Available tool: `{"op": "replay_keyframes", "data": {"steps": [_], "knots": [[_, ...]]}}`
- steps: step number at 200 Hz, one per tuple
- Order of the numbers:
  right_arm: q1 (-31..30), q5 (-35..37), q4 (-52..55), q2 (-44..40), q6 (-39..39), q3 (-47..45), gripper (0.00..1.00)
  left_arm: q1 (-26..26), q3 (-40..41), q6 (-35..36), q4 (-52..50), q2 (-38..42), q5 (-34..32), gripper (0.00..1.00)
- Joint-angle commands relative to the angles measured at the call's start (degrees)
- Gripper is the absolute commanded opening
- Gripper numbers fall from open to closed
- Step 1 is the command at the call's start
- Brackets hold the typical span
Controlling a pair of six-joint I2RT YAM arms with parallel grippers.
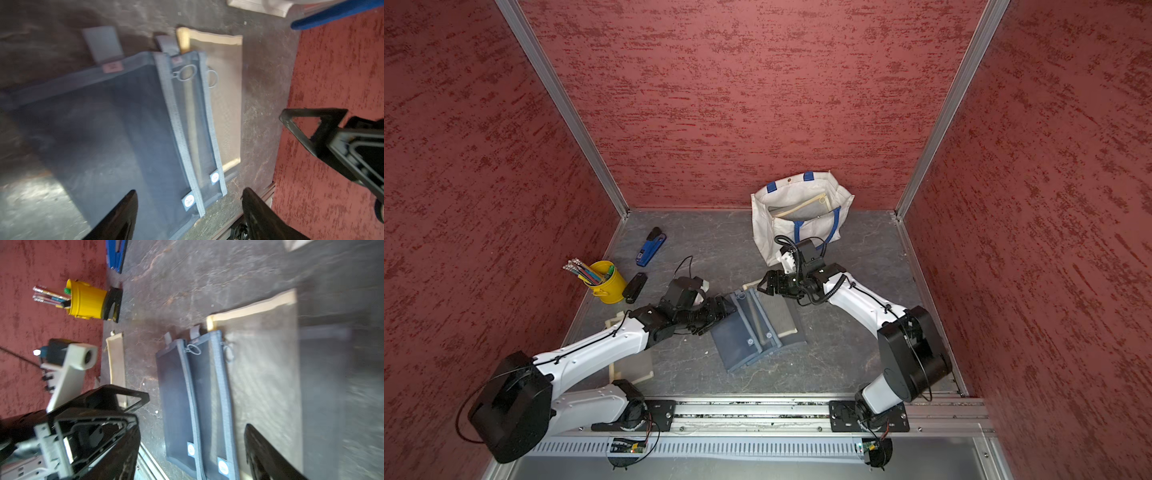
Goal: Put the pencil pouch into the canvas bag
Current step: Pick up the pencil pouch.
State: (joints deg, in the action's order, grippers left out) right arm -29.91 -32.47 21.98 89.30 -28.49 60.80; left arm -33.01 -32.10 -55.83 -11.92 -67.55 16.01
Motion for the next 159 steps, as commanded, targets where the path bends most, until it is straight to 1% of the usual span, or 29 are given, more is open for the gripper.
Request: {"op": "replay_keyframes", "data": {"steps": [1, 22, 47, 77, 94, 121, 140, 159], "knots": [[-3.44, -5.90, -4.84, 2.41, 0.40, 1.39, 0.78, 1.41, 5.03, -5.00, 0.66, 3.47, -1.67, 0.77], [-6.02, -7.04, -6.69, 6.69, 0.40, 1.00, 0.76, 1.55, 9.43, -7.61, 4.00, 4.92, -1.33, 0.76], [-7.64, -6.67, -7.59, 11.24, 1.39, 1.81, 0.73, 1.12, 11.56, -8.36, 6.93, 4.38, -2.24, 0.71], [-8.05, -5.53, -8.28, 15.71, 2.29, 2.93, 0.69, 1.20, 12.40, -8.11, 9.95, 1.67, -2.59, 0.63], [-8.28, -6.02, -9.11, 18.31, 2.43, 3.26, 0.67, 1.20, 13.00, -8.38, 12.43, -0.71, -2.38, 0.59], [-8.90, -6.59, -10.95, 20.39, 1.88, 3.02, 0.63, 1.04, 13.58, -9.18, 16.70, -4.45, -2.04, 0.46], [-9.57, -7.34, -12.57, 21.24, 0.84, 3.08, 0.58, 0.93, 13.10, -9.23, 19.48, -7.36, -1.60, 0.40], [-10.03, -7.70, -13.80, 21.28, -0.23, 3.06, 0.51, 0.77, 11.81, -8.73, 20.61, -10.25, -1.16, 0.35]]}}
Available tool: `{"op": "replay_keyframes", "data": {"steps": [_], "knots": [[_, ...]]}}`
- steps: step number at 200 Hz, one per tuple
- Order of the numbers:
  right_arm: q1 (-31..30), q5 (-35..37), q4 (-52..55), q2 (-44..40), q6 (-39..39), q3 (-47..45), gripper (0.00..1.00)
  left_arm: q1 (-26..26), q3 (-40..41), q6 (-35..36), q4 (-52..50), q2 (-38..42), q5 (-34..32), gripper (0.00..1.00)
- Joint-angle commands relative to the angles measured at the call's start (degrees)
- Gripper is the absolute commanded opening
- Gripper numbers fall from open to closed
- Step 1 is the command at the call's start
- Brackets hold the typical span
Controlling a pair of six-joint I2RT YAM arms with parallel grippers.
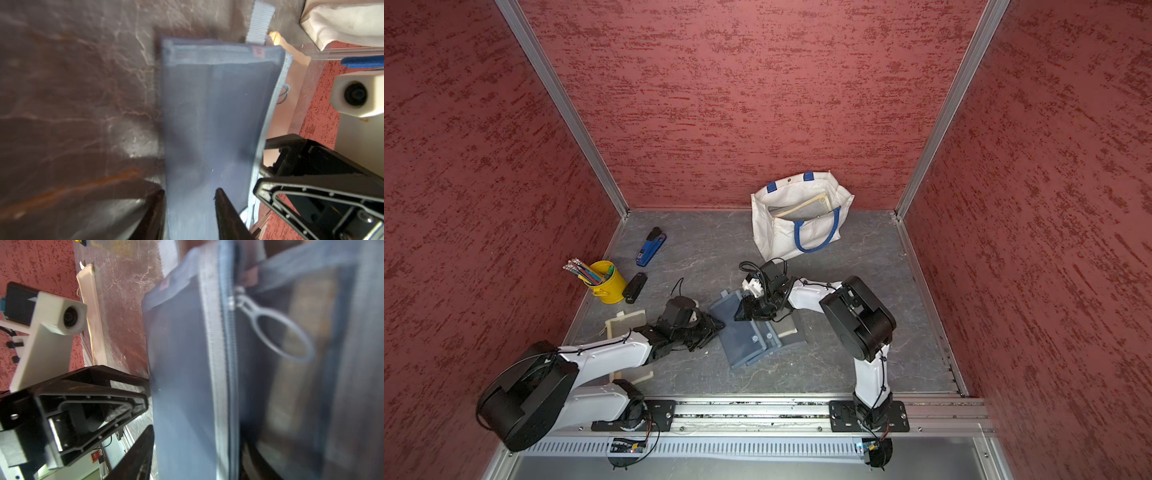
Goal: Put the pencil pouch into the canvas bag
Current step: Pick up the pencil pouch.
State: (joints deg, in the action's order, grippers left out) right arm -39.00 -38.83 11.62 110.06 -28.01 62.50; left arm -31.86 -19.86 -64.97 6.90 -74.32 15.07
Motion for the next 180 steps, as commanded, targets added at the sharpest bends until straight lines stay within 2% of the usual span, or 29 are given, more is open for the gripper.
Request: {"op": "replay_keyframes", "data": {"steps": [1, 19, 35, 55, 70, 94, 119, 142, 154, 180], "knots": [[-0.96, -1.34, -3.49, 0.47, -0.72, 1.33, 0.51, -0.40, -0.48, 0.43, 1.75, -3.60, -0.22, 0.35], [-0.99, -1.17, -4.64, -0.79, -1.58, 0.54, 0.40, -0.66, -1.22, 0.63, 2.20, -4.51, -0.13, 0.32], [-0.99, -0.90, -4.52, -2.74, -1.55, -0.05, 0.25, -0.58, -1.49, 0.87, 1.63, -3.49, -0.67, 0.31], [-0.94, -0.39, -2.23, -5.91, -0.06, 0.42, 0.09, -0.64, -2.63, 2.82, -2.59, 0.93, -2.65, 0.31], [-0.66, 0.15, -1.02, -9.53, 1.17, 1.14, 0.00, -0.84, -4.22, 5.34, -7.47, 6.33, -5.06, 0.37], [1.12, 0.99, 0.91, -15.44, 1.44, 3.71, 0.00, -0.51, -7.77, 9.84, -14.82, 13.54, -6.71, 0.54], [5.05, 4.02, 6.05, -18.66, 0.82, 10.88, 0.00, -0.57, -12.30, 14.10, -20.19, 17.77, -7.11, 0.70], [10.21, 8.66, 11.45, -18.44, -1.05, 20.84, 0.00, -2.05, -17.22, 18.03, -24.12, 18.32, -8.19, 0.80], [13.68, 9.99, 11.23, -17.94, -3.65, 25.20, 0.00, -3.29, -19.82, 20.17, -25.68, 17.82, -9.02, 0.87], [20.76, 14.48, 10.69, -14.37, -9.43, 35.79, 0.00, -6.30, -24.87, 23.85, -27.52, 15.57, -9.92, 0.96]]}}
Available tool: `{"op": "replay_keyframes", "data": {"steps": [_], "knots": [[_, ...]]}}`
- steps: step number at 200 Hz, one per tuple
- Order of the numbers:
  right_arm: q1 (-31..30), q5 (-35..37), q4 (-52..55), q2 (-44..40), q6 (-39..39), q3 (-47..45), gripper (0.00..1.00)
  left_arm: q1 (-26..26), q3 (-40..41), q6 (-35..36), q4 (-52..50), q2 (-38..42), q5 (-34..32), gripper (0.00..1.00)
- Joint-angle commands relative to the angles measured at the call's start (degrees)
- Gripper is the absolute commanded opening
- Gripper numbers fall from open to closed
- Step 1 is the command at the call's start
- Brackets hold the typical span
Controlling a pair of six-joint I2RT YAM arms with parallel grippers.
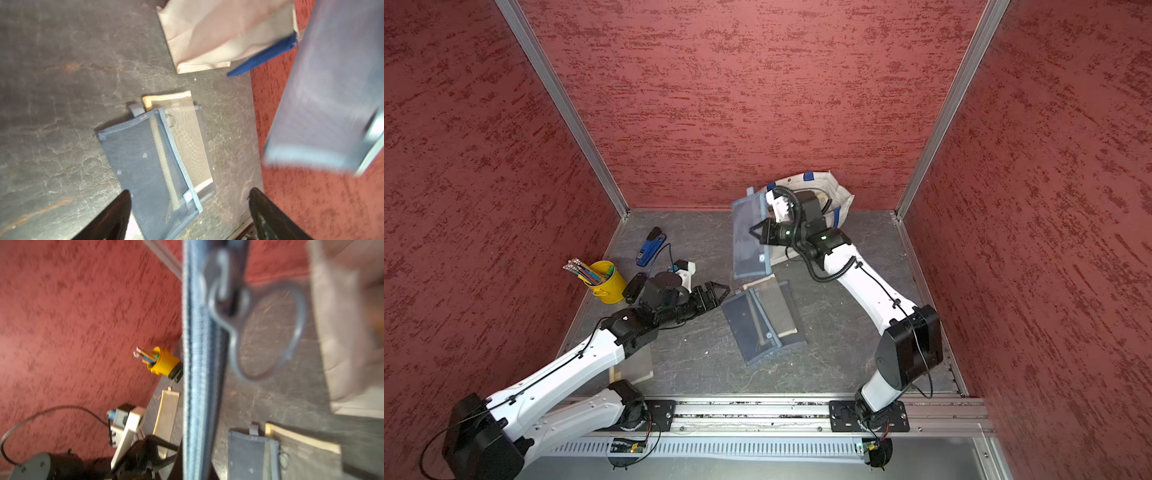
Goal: Put the pencil pouch into the canvas bag
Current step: Place the pencil pouch in the canvas bag.
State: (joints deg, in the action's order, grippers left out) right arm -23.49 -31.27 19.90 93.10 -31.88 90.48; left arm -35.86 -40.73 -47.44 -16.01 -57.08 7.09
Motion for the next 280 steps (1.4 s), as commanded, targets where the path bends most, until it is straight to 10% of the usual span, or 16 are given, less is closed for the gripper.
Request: {"op": "replay_keyframes", "data": {"steps": [1, 79, 192, 280], "knots": [[5.44, 7.18, 2.42, 2.78, -5.83, 8.37, 0.00, -2.38, -4.17, 6.49, -4.63, -1.83, -1.97, 0.96], [12.72, 28.07, -8.55, 12.87, -27.59, 14.02, 0.00, -9.23, -12.71, 12.73, -5.19, -6.52, -4.42, 0.99], [8.20, 37.65, -3.91, 25.68, -35.87, 19.63, 0.00, -5.33, -11.71, 14.03, -6.14, -2.99, -2.75, 1.00], [6.97, 40.60, -3.00, 20.71, -29.44, 18.20, 0.58, -2.23, -10.28, 13.78, -5.15, -2.11, -2.65, 0.99]]}}
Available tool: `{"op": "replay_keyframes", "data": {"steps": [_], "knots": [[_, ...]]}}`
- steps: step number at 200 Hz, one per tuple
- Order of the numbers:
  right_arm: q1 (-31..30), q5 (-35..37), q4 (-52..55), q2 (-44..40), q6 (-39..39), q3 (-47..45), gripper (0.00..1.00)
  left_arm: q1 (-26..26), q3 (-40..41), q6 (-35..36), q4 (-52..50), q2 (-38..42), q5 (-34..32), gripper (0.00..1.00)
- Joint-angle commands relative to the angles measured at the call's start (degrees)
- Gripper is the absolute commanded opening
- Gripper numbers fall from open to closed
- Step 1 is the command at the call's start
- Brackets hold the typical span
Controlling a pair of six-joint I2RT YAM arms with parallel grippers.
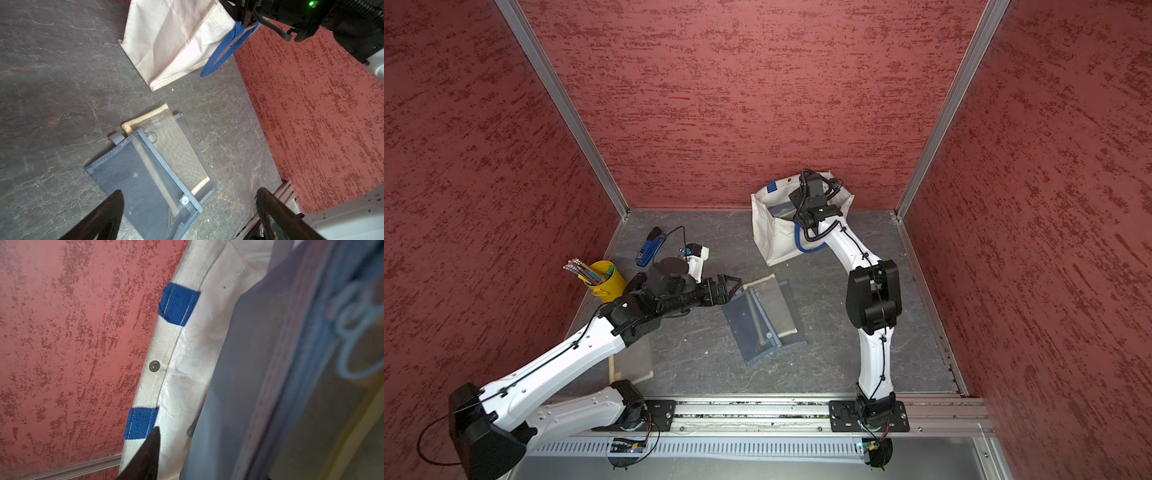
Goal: Put the pencil pouch into the canvas bag
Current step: Place the pencil pouch in the canvas bag, then pick up the pencil pouch.
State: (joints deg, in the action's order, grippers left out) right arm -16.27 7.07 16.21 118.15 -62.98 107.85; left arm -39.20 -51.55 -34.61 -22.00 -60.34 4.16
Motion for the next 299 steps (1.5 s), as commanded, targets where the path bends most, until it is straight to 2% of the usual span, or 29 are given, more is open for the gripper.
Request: {"op": "replay_keyframes", "data": {"steps": [1, 34, 55, 93, 107, 133, 159, 186, 209, 252, 299], "knots": [[-0.29, 2.26, 0.81, -4.42, 1.67, 0.89, 0.58, 1.17, 0.51, 0.95, 0.87, 1.16, 0.34, 0.99], [-0.30, 0.02, 2.71, -9.48, 10.42, -0.47, 0.68, 2.26, 0.32, 1.39, 0.51, 1.27, 0.63, 1.00], [-0.25, -2.78, 7.51, -13.68, 17.74, -1.68, 0.73, 2.72, 0.36, 0.95, -0.62, 1.10, 0.91, 0.99], [-0.33, -7.32, 11.19, -25.04, 28.12, -13.42, 0.77, 3.01, 2.44, -1.73, 0.14, 0.14, 2.88, 1.00], [-0.43, -12.14, 12.46, -28.33, 32.14, -17.09, 0.78, 3.98, 3.65, -4.02, 0.97, -1.48, 5.42, 0.99], [-1.09, -26.33, 11.50, -33.35, 39.54, -26.69, 0.79, 4.73, 6.24, -8.51, 3.46, -4.34, 8.13, 1.00], [-3.73, -35.27, 16.28, -32.85, 45.53, -33.67, 0.78, 6.41, 12.39, -15.13, 10.15, -5.80, 10.44, 1.00], [-8.43, -38.92, 11.32, -32.05, 44.21, -42.47, 0.78, 7.47, 19.40, -21.12, 18.20, -8.04, 12.94, 0.98], [-10.76, -40.79, 4.74, -28.68, 40.99, -47.51, 0.77, 6.82, 21.72, -22.25, 20.58, -9.80, 12.74, 0.96], [-14.16, -43.15, -0.04, -20.83, 40.41, -48.96, 0.76, 5.33, 23.42, -22.67, 24.58, -14.87, 12.60, 0.94], [-14.93, -43.26, -2.03, -15.14, 41.24, -50.66, 0.73, 4.09, 24.33, -24.28, 30.48, -20.94, 11.24, 0.88]]}}
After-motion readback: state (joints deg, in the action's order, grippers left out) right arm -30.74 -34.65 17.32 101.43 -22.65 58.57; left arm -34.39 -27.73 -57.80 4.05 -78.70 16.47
